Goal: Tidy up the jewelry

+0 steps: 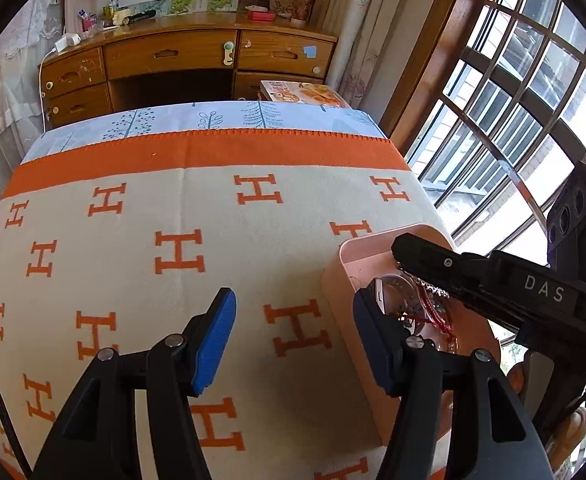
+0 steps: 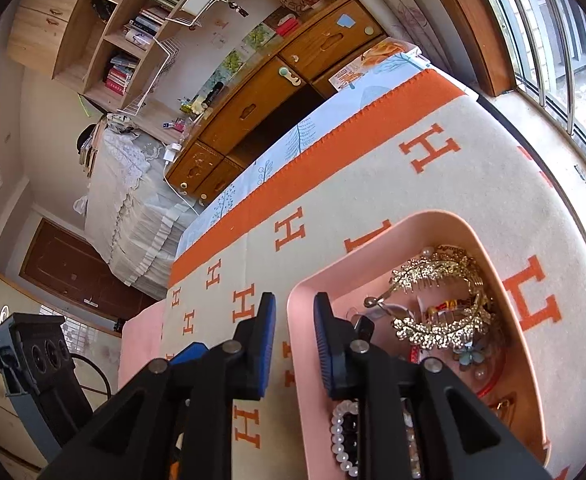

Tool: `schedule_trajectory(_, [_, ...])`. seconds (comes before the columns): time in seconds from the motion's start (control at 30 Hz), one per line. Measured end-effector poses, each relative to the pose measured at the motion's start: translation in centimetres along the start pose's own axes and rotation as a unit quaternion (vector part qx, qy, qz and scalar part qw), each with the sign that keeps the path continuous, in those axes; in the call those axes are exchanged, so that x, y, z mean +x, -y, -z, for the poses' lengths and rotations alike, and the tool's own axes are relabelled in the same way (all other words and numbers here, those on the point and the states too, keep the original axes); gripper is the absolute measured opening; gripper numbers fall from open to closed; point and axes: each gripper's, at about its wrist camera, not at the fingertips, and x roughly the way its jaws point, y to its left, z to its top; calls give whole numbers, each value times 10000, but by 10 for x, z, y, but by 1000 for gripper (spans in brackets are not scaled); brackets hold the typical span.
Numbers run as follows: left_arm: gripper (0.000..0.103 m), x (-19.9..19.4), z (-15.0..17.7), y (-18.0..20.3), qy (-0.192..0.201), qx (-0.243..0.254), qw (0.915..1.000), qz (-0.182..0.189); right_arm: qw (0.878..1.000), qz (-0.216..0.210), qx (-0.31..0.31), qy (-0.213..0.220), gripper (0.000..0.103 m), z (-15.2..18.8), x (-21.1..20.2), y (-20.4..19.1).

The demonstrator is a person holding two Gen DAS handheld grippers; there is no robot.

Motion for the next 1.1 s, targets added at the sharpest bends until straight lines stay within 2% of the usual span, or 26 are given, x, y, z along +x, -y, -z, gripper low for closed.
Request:
schedule_trajectory(0.1, [63, -10, 6, 0, 40, -3, 10000, -11, 9999, 43, -109, 127, 20, 6, -12, -7])
schedule_trajectory(0.17, [71, -19, 11, 1, 104, 11, 9999, -50, 9993, 137, -237, 235, 20, 10, -21, -13])
schedule_trajectory(0.33, [80, -48, 29, 4, 330, 96, 9992, -227, 9977, 271, -510, 346, 20, 28, -42, -27])
schedule_trajectory(0.43, [89, -67, 45, 5, 443, 128, 9983, -366, 9955, 395, -732, 462, 20, 46, -56, -36])
schedule_trajectory(0.6, [93, -102, 74, 5, 684, 190, 9952, -680, 9884, 641, -1233, 610, 20, 85, -79, -55])
schedule_trajectory(0.67, [99, -117, 85, 3, 819, 167, 9931, -819, 9841, 754, -1448, 706, 20, 102, -90, -65])
schedule_trajectory(0.73, [102, -135, 96, 0, 1009, 100, 9906, -918, 9796, 843, -1619, 840, 30, 119, -102, -75])
schedule_trajectory(0.8, [102, -150, 108, -3, 1144, 31, 9883, -1010, 9741, 939, -1765, 1056, 52, 137, -115, -82])
schedule_trajectory(0.83, [102, -155, 113, -5, 1176, -3, 9876, -1041, 9705, 990, -1857, 1177, 54, 146, -121, -86])
schedule_trajectory(0.93, [102, -169, 130, -12, 1184, -139, 9865, -1122, 9611, 1154, -2098, 1377, 57, 171, -133, -97])
schedule_trajectory(1.1, [102, -187, 154, -15, 1383, -224, 9803, -1396, 9569, 1197, -2258, 1379, 57, 198, -138, -109])
